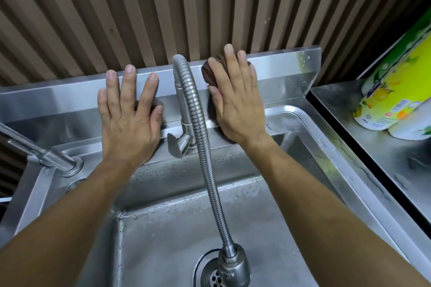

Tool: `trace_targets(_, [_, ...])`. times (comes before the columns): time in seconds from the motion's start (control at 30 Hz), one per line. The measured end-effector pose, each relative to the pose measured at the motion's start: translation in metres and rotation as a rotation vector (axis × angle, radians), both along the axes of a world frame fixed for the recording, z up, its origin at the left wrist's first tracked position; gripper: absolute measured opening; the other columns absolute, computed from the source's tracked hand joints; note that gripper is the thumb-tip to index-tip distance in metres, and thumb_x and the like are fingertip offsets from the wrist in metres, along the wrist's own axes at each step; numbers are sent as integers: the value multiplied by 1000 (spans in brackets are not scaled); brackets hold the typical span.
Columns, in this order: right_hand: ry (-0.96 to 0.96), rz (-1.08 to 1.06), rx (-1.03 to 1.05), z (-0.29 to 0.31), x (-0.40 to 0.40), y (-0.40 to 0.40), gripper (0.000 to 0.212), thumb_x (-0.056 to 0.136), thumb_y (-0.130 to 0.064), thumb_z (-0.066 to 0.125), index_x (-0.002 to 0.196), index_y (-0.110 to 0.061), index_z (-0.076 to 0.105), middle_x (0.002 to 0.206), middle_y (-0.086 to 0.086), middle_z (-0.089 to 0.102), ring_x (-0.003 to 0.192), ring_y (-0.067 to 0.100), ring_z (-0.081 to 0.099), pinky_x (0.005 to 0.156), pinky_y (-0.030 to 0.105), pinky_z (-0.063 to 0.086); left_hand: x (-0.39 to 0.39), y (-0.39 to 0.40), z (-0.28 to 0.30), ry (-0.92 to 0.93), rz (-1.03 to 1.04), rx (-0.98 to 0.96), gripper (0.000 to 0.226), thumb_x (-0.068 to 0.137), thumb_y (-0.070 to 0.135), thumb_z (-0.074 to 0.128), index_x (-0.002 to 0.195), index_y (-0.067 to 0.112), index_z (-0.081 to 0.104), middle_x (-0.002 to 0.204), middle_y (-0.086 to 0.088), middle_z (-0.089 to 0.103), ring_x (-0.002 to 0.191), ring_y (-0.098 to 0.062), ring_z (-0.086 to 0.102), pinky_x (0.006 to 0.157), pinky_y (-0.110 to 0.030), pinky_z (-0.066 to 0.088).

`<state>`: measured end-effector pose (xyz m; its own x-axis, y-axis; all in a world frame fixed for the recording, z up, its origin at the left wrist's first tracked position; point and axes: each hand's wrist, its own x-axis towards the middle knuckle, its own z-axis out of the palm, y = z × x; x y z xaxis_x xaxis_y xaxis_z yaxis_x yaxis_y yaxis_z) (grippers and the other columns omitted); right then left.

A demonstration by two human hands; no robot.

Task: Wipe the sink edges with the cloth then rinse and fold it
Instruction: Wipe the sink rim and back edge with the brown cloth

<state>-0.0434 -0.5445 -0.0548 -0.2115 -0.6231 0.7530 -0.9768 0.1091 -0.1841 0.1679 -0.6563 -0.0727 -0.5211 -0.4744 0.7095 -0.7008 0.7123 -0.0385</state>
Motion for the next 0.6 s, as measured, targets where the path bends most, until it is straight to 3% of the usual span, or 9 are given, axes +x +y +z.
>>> trace_targets(0.07, [-72,-66,-36,1,-20,8,50,112,-30,38,160,-17,37,170,13,22,159,35,14,129,50,13,0,0,0,-5,-6,11,71,108,38,36,163,35,-9,172,-16,5,157,-44,2,126,-44,-13])
trace_targets(0.27, [-610,-339,-315,15,-23,-3,51,111,-25,34,159,-7,34,170,17,20,158,39,8,129,53,3,-1,1,0,1,3,2,80,107,35,46,162,35,-12,171,-18,8,156,-46,5,126,-48,-9])
trace_targets(0.33, [-535,-305,-252,19,10,-15,54,111,-29,36,160,-7,32,170,18,19,159,40,7,129,56,3,-2,1,0,-3,10,7,87,105,33,53,162,36,-12,170,-19,9,156,-46,5,126,-48,-9])
trace_targets(0.47, [-170,23,-29,1,36,-11,54,110,-31,38,159,-10,34,169,16,25,159,36,10,129,53,8,-1,4,2,16,14,-4,81,107,36,46,161,37,-14,171,-18,10,156,-44,4,127,-48,-9])
trace_targets(0.6, [-162,-94,-51,1,-12,2,48,109,-27,40,155,-11,41,164,15,33,156,37,19,127,53,15,-3,8,6,1,32,15,95,102,31,59,162,36,-14,170,-18,12,156,-44,5,126,-44,-11])
